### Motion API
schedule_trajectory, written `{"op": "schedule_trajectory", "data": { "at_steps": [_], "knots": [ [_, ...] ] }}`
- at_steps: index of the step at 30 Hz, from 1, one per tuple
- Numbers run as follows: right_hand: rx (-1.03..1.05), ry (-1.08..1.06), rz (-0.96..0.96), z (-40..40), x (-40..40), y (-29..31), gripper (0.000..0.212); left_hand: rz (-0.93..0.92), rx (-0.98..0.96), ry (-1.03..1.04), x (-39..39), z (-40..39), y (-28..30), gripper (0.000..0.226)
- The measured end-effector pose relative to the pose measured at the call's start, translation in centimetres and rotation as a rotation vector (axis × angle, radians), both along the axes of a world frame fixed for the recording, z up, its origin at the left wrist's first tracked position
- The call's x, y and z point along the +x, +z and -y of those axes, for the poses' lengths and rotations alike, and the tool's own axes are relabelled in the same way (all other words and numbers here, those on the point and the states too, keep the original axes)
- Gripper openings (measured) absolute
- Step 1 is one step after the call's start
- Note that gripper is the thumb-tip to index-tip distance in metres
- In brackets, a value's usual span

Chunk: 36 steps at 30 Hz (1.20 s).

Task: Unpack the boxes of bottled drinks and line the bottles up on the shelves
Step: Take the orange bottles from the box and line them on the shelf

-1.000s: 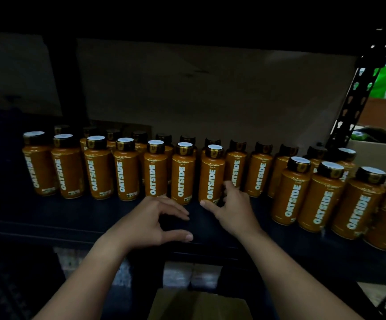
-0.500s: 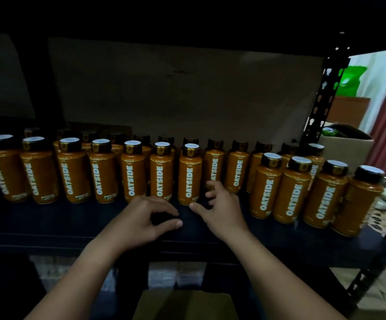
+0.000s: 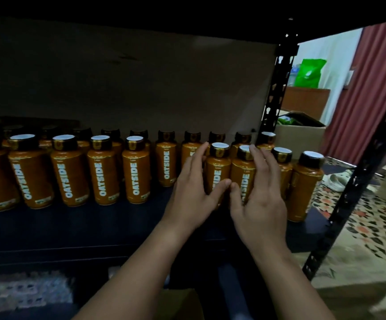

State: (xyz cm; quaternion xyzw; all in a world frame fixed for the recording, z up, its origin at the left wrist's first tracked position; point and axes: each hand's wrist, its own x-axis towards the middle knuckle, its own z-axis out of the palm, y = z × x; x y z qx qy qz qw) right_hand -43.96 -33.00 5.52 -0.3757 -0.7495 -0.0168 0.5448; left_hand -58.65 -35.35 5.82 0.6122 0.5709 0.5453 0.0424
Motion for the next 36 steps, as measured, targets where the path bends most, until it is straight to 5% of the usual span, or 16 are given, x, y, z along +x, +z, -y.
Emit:
{"op": "schedule_trajectory", "data": {
  "at_steps": [36],
  "knots": [
    [-0.371,0.209,-0.061,-1.5,-6.9,-1.2,0.071,-0.149,0.041,0.528,-4.2,2.7,-1.7,0.074]
  ]
}}
